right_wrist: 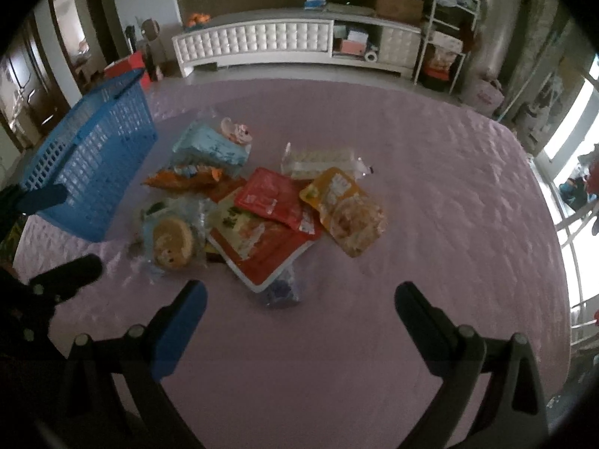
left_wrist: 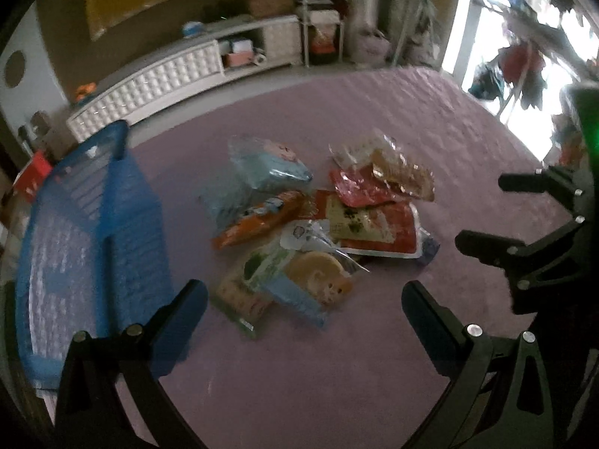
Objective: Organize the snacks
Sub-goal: 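Lower both tools toward the snack pile, left toward a round-cake bag, then grasp a clear cake bag with left tool while right grasps red-yellow sausage bag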
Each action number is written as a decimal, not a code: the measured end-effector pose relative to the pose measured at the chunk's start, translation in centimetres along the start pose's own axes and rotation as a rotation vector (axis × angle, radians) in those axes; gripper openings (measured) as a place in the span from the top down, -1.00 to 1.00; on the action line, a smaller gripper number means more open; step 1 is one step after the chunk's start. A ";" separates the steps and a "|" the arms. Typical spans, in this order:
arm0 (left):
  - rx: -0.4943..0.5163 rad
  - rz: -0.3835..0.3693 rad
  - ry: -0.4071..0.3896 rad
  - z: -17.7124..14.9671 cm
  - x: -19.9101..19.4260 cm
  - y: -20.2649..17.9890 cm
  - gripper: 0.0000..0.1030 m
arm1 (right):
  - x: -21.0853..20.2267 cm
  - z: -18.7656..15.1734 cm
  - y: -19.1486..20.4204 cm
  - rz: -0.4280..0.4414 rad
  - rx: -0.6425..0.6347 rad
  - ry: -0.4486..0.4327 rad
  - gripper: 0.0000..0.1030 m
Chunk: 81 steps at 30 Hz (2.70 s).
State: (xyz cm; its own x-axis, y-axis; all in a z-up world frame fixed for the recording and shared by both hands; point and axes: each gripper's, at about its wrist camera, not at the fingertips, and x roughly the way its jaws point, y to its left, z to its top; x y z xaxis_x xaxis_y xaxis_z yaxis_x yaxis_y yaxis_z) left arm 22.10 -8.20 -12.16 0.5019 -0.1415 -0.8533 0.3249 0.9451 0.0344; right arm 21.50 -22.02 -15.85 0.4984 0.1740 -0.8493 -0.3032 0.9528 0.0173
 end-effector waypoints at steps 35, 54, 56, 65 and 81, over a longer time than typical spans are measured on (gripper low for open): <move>0.043 -0.119 0.085 1.6 5.8 0.3 0.53 | 3.8 1.0 -2.3 0.083 -0.002 0.056 -0.95; -0.082 -0.046 0.060 0.7 4.3 3.5 0.61 | 9.9 4.1 4.0 0.174 -0.212 0.153 -0.34; -0.087 -0.050 0.057 0.7 4.3 3.7 0.61 | 10.7 4.8 4.2 0.174 -0.224 0.160 -0.21; -0.105 -0.054 0.029 0.7 3.9 4.0 0.62 | 10.5 5.1 4.0 0.203 -0.260 0.144 0.25; -0.105 -0.042 -0.134 1.1 -5.7 3.8 0.63 | -1.0 4.7 3.8 0.166 -0.216 -0.027 0.28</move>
State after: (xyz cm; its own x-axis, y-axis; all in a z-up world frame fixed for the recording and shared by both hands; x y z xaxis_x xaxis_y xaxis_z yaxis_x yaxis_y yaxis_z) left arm 21.34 -4.08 -6.60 0.5944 -0.2126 -0.7755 0.2656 0.9622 -0.0602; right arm 23.64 -17.44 -12.44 0.4479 0.3331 -0.8297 -0.5476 0.8358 0.0399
